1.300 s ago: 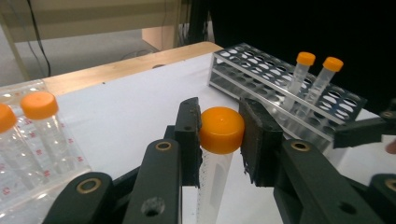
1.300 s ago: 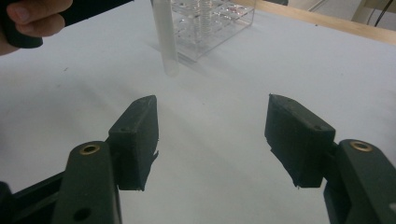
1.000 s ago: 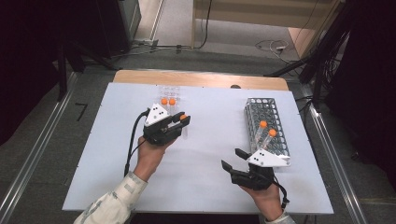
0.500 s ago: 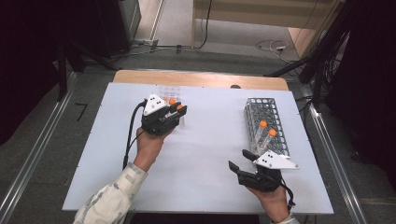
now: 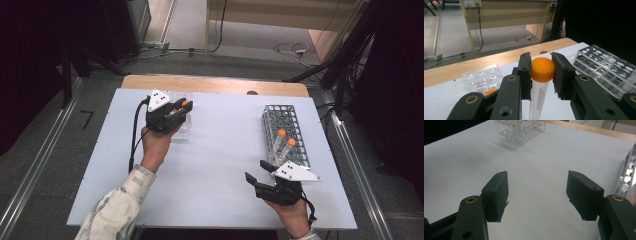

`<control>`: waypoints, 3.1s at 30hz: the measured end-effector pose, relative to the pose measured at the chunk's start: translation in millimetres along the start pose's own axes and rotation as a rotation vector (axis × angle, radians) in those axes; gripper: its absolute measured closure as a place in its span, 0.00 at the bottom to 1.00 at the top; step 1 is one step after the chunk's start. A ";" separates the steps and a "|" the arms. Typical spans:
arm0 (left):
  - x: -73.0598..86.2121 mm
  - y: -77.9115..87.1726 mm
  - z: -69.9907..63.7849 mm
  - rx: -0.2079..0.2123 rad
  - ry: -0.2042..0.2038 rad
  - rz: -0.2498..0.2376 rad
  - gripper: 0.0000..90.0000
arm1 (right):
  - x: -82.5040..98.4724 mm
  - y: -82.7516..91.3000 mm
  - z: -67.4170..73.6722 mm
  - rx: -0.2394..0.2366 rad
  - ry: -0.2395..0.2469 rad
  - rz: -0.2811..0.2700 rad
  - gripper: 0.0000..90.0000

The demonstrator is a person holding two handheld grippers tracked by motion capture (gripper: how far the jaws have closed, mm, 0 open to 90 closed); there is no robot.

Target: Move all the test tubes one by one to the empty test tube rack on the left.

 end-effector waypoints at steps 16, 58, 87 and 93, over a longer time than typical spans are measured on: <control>1.8 -6.7 16.1 -0.067 -0.018 0.006 0.78 | 0.5 0.8 -1.0 0.001 -0.004 0.000 0.36; 40.2 -21.3 23.7 -0.111 -0.055 0.067 0.76 | 2.2 -0.4 -0.3 -0.001 -0.009 0.006 0.36; 50.9 21.6 5.3 -0.043 0.043 0.033 0.28 | 0.7 9.9 -19.3 0.061 -0.035 -0.016 0.37; 63.5 34.0 8.0 -0.038 0.069 0.041 0.25 | 3.8 16.1 -34.5 0.112 -0.048 -0.017 0.37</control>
Point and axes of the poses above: each handheld gripper's, and its own axes: y roughly backward along the jaws, x roughly out of its underside, z roughly to its left, the point moved 7 cm from there along -y, roughly forward along the jaws, and after that the axes turned 8 degrees about y, right-handed, at the moved point
